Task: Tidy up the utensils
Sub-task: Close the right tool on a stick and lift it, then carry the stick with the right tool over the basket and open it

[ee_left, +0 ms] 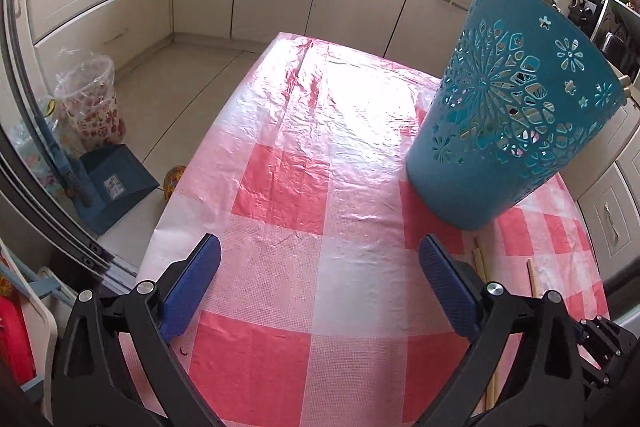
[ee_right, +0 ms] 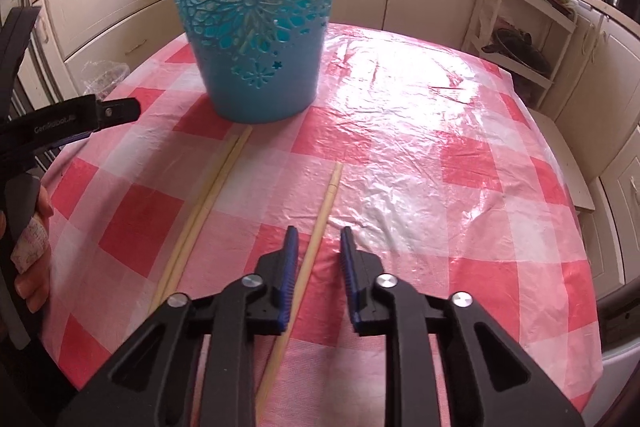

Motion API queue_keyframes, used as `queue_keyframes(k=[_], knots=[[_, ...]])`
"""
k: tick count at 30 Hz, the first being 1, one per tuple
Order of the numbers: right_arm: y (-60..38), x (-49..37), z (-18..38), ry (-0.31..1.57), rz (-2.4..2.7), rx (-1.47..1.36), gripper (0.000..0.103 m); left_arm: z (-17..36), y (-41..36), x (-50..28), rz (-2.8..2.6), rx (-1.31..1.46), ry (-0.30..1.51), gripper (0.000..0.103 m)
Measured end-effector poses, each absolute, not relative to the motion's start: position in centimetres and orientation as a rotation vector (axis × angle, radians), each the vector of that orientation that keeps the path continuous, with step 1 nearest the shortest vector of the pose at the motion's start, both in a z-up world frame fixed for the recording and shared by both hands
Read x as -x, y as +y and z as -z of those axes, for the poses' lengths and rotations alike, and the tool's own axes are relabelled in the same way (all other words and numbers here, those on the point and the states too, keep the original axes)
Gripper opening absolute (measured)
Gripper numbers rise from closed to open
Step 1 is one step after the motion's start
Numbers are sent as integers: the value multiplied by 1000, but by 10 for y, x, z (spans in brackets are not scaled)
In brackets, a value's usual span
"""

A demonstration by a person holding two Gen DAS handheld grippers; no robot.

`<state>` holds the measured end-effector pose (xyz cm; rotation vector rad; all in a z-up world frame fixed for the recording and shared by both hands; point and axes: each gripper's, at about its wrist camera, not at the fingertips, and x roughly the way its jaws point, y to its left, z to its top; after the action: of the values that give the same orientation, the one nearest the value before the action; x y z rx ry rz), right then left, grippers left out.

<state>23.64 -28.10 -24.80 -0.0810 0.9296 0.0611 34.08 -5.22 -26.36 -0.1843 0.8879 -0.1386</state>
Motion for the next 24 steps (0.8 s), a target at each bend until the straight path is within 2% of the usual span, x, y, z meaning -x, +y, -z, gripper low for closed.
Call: queue_keyframes(k=[2, 8, 13, 16, 24], knots=[[-277, -236, 247, 935, -83, 95, 6, 265, -54, -341, 139, 180, 895, 95], [-298, -240, 246, 994, -170, -96, 6, 264, -56, -343, 137, 173, 900, 95], [-280, -243, 241, 1038, -168, 62, 6, 264, -58, -343, 136, 168, 903, 95], [-280, -246, 241, 1055, -177, 57, 6, 264, -58, -343, 138, 172, 902, 95], [-325, -222, 196, 892, -307, -385, 6, 263, -60, -344, 133, 164, 905, 95]])
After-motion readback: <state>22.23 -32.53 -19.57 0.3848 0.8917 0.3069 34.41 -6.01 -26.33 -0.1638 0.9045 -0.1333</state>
